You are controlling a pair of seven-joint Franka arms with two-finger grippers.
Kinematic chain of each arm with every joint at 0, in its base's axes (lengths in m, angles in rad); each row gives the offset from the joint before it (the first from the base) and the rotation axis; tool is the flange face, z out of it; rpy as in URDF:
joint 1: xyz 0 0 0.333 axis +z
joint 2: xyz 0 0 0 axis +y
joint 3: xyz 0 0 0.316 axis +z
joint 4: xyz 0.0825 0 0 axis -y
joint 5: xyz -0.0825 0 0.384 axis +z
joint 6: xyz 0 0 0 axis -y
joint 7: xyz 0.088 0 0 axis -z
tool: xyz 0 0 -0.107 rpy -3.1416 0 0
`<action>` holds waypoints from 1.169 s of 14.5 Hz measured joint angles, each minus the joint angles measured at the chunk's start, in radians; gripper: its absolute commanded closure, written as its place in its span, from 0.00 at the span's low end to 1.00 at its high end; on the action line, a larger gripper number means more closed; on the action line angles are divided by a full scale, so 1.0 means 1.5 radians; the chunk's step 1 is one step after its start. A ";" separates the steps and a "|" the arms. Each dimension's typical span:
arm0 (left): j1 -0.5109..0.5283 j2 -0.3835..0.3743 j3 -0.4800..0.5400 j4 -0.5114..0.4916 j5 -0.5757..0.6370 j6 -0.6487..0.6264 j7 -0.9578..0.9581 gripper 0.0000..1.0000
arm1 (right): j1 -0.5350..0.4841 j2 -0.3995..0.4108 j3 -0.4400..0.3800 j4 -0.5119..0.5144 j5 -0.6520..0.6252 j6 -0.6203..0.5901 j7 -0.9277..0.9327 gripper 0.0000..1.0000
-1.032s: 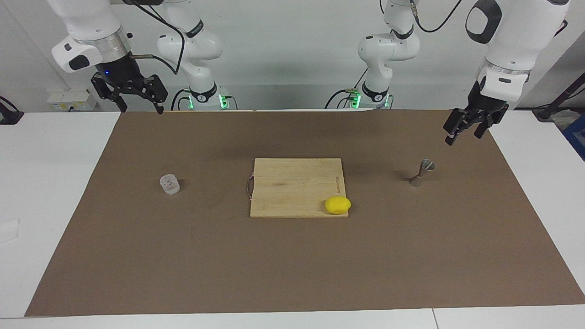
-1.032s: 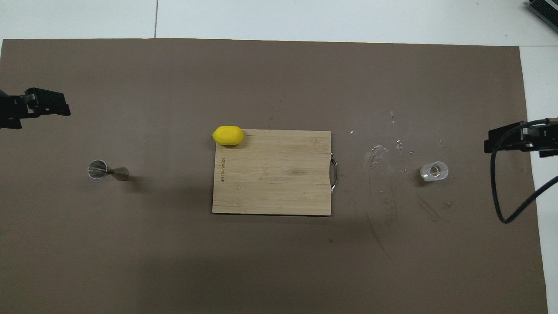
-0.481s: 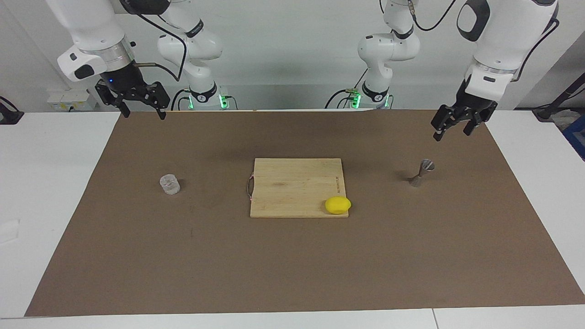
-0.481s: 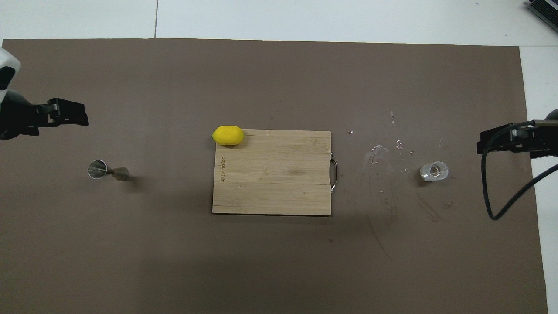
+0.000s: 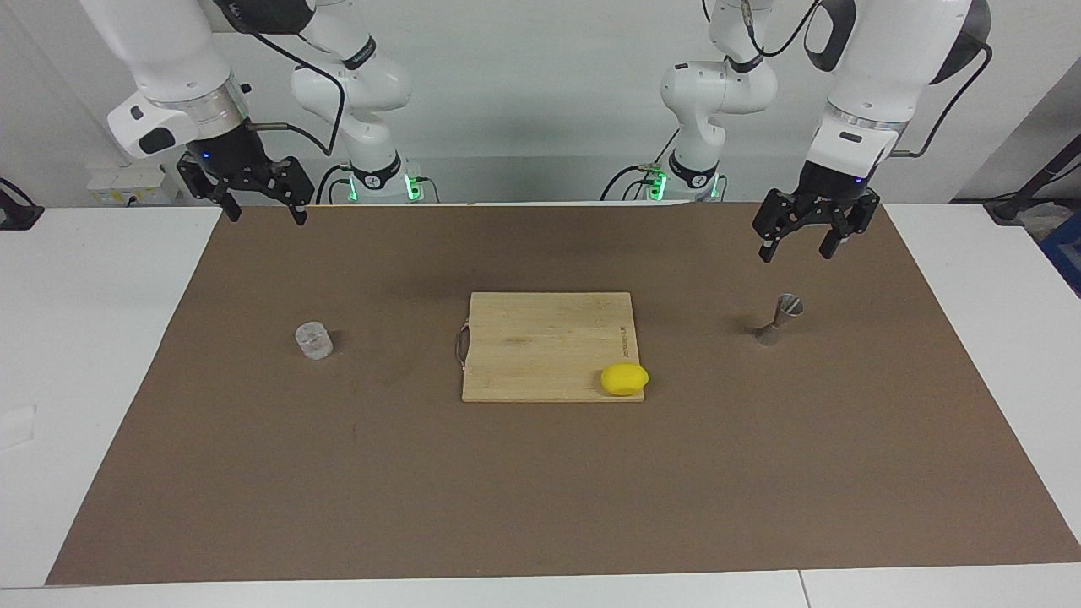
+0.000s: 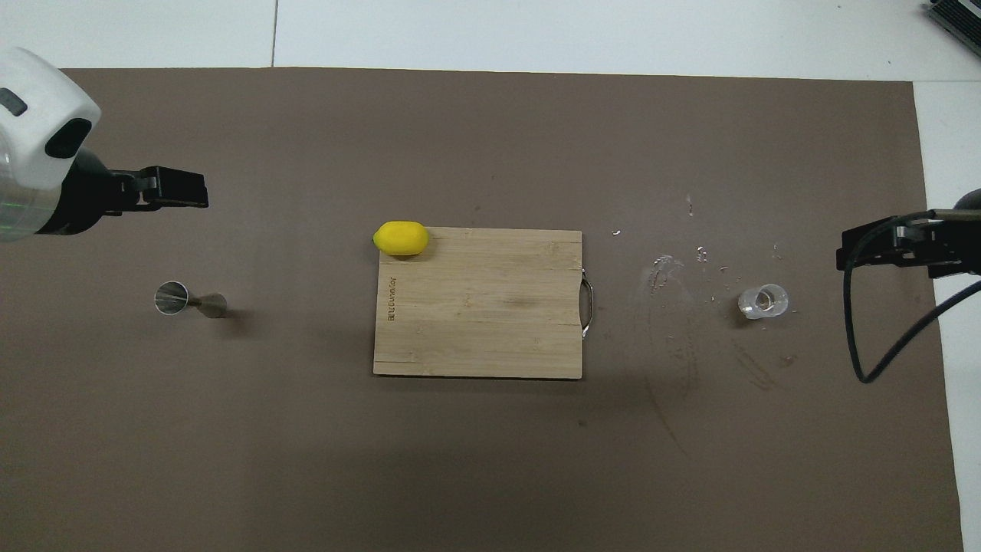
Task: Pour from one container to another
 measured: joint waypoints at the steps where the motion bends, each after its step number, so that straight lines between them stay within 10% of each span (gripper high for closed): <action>1: 0.012 0.000 0.002 -0.006 -0.030 0.005 0.037 0.00 | 0.000 0.000 0.000 -0.001 0.000 0.000 0.000 0.00; 17: 0.268 0.072 0.011 -0.122 -0.431 -0.113 0.946 0.00 | 0.000 -0.005 0.000 -0.029 -0.012 0.026 0.000 0.00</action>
